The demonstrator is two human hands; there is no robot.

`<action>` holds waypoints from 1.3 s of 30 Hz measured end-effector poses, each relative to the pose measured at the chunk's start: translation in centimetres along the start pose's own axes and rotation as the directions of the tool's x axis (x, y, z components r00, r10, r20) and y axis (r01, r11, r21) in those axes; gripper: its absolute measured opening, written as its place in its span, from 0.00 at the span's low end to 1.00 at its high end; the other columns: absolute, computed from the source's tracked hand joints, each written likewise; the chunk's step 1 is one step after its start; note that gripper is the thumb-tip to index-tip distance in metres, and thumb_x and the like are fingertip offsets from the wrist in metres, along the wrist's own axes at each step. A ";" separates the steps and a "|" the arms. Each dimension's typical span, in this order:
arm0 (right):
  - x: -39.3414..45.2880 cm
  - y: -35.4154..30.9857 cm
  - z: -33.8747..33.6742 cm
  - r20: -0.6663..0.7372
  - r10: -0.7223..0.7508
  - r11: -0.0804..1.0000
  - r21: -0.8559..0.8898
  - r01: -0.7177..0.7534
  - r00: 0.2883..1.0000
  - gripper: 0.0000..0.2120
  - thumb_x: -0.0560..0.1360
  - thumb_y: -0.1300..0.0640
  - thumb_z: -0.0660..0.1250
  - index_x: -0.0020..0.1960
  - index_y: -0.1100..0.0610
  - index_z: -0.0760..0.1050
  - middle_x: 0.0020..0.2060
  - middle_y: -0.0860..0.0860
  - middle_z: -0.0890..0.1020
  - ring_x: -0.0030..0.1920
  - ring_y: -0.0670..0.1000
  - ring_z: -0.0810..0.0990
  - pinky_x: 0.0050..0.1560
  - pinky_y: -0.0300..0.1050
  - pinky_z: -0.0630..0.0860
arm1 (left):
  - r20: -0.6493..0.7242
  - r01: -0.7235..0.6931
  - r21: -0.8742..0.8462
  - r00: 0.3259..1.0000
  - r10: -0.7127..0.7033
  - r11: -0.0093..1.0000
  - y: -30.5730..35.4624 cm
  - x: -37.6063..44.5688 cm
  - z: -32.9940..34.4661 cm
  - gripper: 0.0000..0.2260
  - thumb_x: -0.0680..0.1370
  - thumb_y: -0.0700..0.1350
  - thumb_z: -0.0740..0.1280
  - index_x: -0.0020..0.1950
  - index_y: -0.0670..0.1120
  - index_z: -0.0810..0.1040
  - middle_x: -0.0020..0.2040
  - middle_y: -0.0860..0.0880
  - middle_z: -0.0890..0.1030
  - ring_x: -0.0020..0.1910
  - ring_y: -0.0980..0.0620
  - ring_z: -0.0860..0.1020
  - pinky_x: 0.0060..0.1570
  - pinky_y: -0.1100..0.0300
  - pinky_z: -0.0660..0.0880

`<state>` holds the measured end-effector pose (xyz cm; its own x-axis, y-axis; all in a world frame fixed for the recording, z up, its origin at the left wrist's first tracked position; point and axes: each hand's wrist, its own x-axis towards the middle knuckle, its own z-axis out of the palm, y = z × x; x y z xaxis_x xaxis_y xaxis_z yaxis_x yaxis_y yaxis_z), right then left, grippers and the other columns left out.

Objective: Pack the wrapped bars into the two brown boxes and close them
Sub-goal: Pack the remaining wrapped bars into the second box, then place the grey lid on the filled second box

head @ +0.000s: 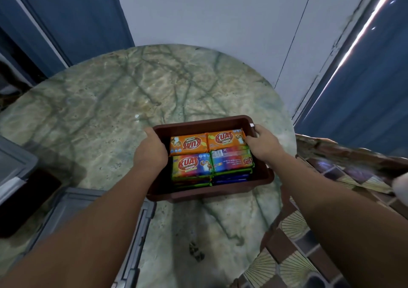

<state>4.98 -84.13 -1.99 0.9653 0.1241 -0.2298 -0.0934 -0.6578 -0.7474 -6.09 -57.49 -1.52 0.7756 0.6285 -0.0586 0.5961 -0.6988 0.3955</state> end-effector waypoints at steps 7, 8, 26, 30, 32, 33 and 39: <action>-3.3 0.8 0.1 -0.063 0.052 0.998 0.038 -0.049 0.997 0.11 0.80 0.55 0.65 0.61 0.51 0.78 0.49 0.49 0.81 0.51 0.54 0.80 0.48 0.46 0.74 | 0.035 -0.087 -0.013 0.996 0.087 0.996 -1.1 -0.9 0.1 0.20 0.82 0.39 0.60 0.71 0.37 0.58 0.39 0.45 0.73 0.40 0.42 0.76 0.39 0.49 0.69; -3.8 0.9 0.2 -0.077 0.054 0.998 0.048 -0.050 0.996 0.11 0.79 0.56 0.65 0.61 0.51 0.79 0.49 0.49 0.81 0.50 0.53 0.80 0.45 0.45 0.73 | 0.043 -0.101 -0.006 0.994 0.101 0.995 -1.3 -1.1 0.1 0.21 0.82 0.39 0.60 0.73 0.37 0.57 0.37 0.46 0.72 0.41 0.41 0.78 0.39 0.49 0.69; -8.5 1.4 1.3 -0.107 0.109 0.994 0.002 -0.109 0.988 0.11 0.81 0.53 0.64 0.63 0.49 0.77 0.49 0.49 0.80 0.50 0.55 0.78 0.45 0.46 0.70 | 0.072 -0.129 0.033 0.989 0.127 0.991 -3.1 -3.0 -0.4 0.18 0.82 0.38 0.58 0.71 0.39 0.58 0.43 0.41 0.77 0.39 0.43 0.73 0.38 0.48 0.68; -8.6 1.4 1.3 -0.129 0.093 0.988 -0.114 -0.108 0.987 0.13 0.81 0.51 0.63 0.64 0.49 0.75 0.51 0.51 0.81 0.48 0.54 0.76 0.42 0.46 0.69 | 0.065 -0.125 0.023 0.990 0.123 0.992 -3.3 -2.8 -0.1 0.20 0.82 0.39 0.58 0.72 0.39 0.57 0.42 0.42 0.76 0.39 0.43 0.74 0.37 0.49 0.67; -9.1 1.1 1.1 -0.166 0.085 0.961 -0.247 -0.125 0.982 0.17 0.80 0.47 0.64 0.67 0.49 0.72 0.58 0.55 0.79 0.54 0.57 0.76 0.49 0.50 0.74 | 0.100 -0.122 -0.022 0.987 0.124 0.992 -3.4 -2.6 -0.2 0.18 0.83 0.42 0.58 0.70 0.39 0.59 0.45 0.40 0.78 0.41 0.41 0.75 0.39 0.49 0.70; -9.5 0.8 1.1 -0.211 0.066 0.940 -0.315 -0.132 0.975 0.20 0.80 0.44 0.65 0.69 0.50 0.71 0.62 0.57 0.76 0.60 0.59 0.74 0.54 0.54 0.74 | 0.125 -0.121 -0.059 0.984 0.127 0.991 -3.5 -2.3 -0.3 0.17 0.83 0.45 0.58 0.69 0.40 0.61 0.49 0.39 0.79 0.43 0.40 0.76 0.41 0.48 0.72; -11.9 -4.2 4.0 -0.365 -0.265 0.923 -0.365 0.125 0.892 0.25 0.79 0.41 0.65 0.71 0.51 0.70 0.64 0.59 0.71 0.65 0.61 0.68 0.66 0.58 0.68 | 0.028 -0.058 -0.177 0.998 0.064 0.983 -5.4 -1.7 -4.0 0.27 0.82 0.61 0.50 0.69 0.43 0.70 0.67 0.34 0.71 0.67 0.33 0.68 0.64 0.42 0.66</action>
<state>-7.06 -79.87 1.34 0.9752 0.0138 0.2208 0.1234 -0.8624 -0.4910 -11.43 -53.43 0.09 0.8177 0.5726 -0.0589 0.5040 -0.6627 0.5539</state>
